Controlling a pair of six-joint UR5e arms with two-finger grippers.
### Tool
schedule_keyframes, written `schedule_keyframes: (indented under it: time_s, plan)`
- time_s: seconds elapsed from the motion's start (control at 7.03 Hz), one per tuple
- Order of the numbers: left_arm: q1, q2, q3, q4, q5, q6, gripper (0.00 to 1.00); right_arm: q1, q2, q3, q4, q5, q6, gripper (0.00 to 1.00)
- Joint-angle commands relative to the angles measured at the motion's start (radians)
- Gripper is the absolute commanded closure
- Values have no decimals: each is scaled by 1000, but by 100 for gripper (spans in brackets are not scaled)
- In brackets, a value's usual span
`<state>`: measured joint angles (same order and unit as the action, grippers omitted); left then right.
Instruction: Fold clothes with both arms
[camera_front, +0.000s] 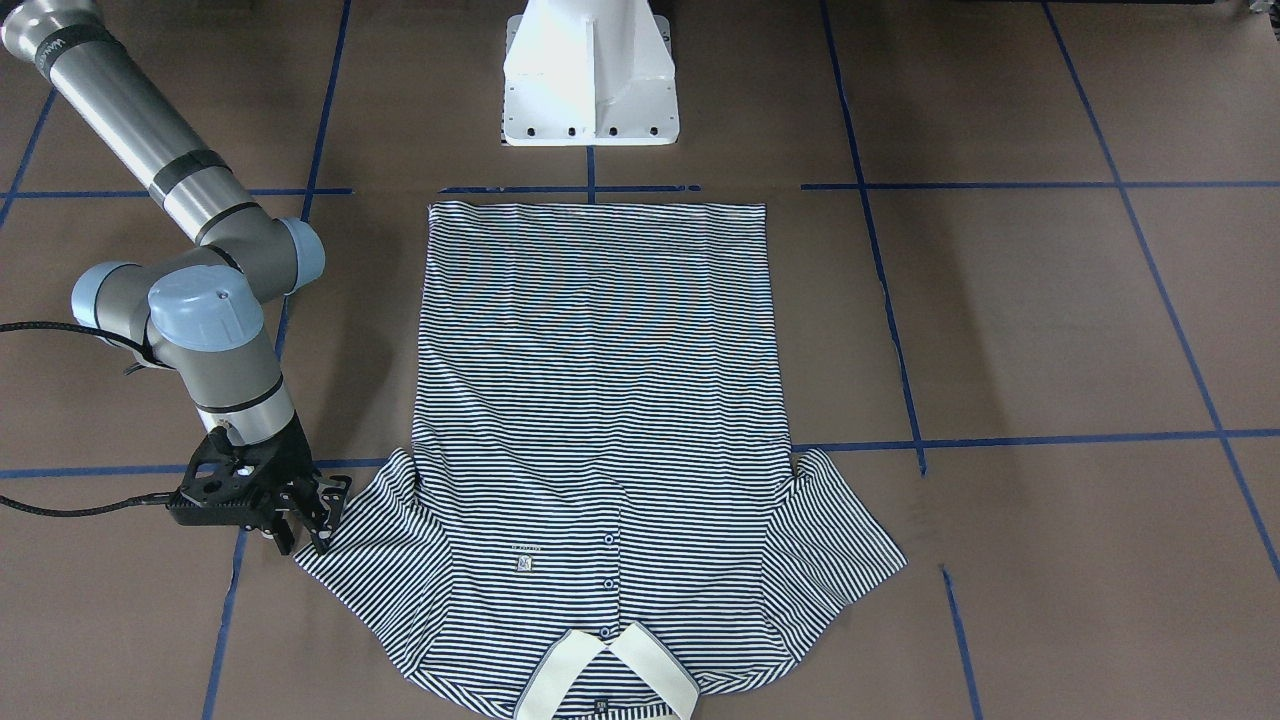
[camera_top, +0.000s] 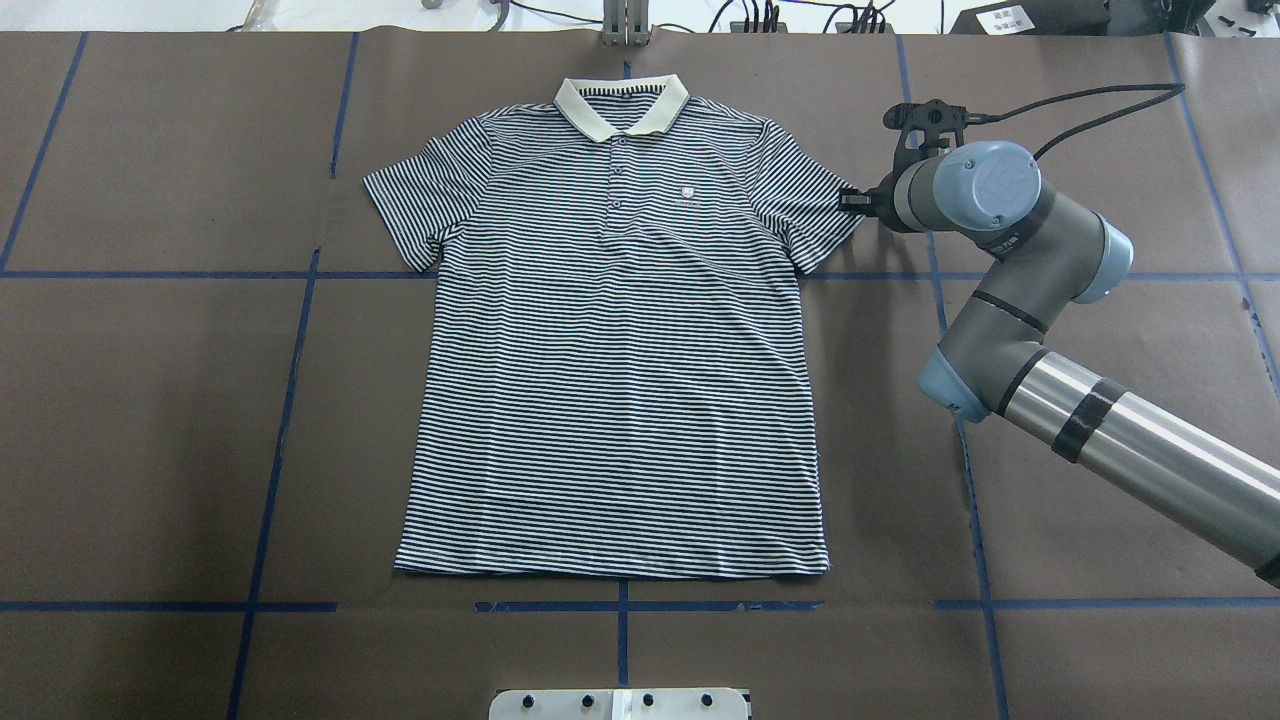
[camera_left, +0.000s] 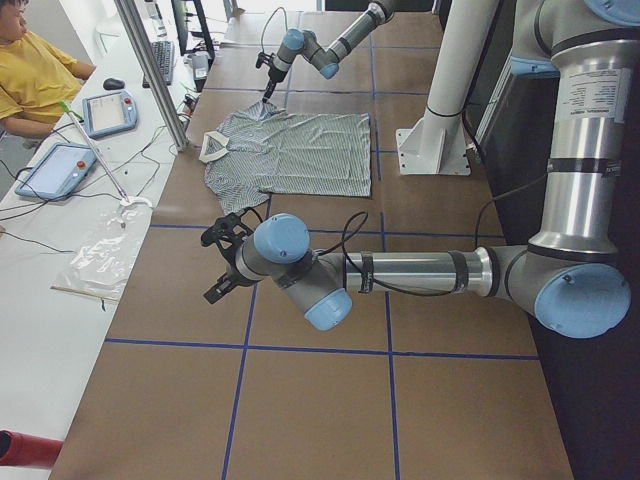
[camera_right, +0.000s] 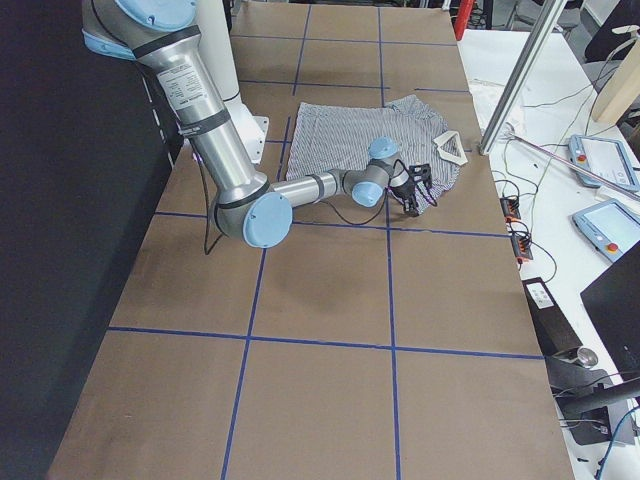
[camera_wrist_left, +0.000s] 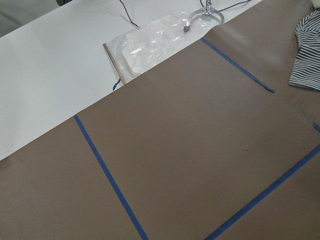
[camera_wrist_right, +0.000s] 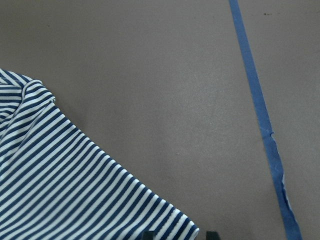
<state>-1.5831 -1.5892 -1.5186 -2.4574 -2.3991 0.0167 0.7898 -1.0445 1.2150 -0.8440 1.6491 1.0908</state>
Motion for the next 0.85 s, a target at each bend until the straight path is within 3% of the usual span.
schedule_keyframes:
  time_s: [0.0, 0.28, 0.43, 0.57, 0.71]
  plan:
    - [0, 0, 2, 0, 0, 0, 0, -1, 0, 0, -3, -2, -5, 57]
    - [0, 0, 3, -2, 0, 0, 0, -1, -3, -5, -3, -3, -9, 70]
    - [0, 0, 3, -2, 0, 0, 0, 3, -2, -5, -3, -3, -9, 82]
    - [0, 0, 3, -2, 0, 0, 0, 8, 3, -3, -4, -2, -11, 100]
    - [0, 0, 3, -3, 0, 0, 0, 9, 9, -3, -6, -2, -9, 100]
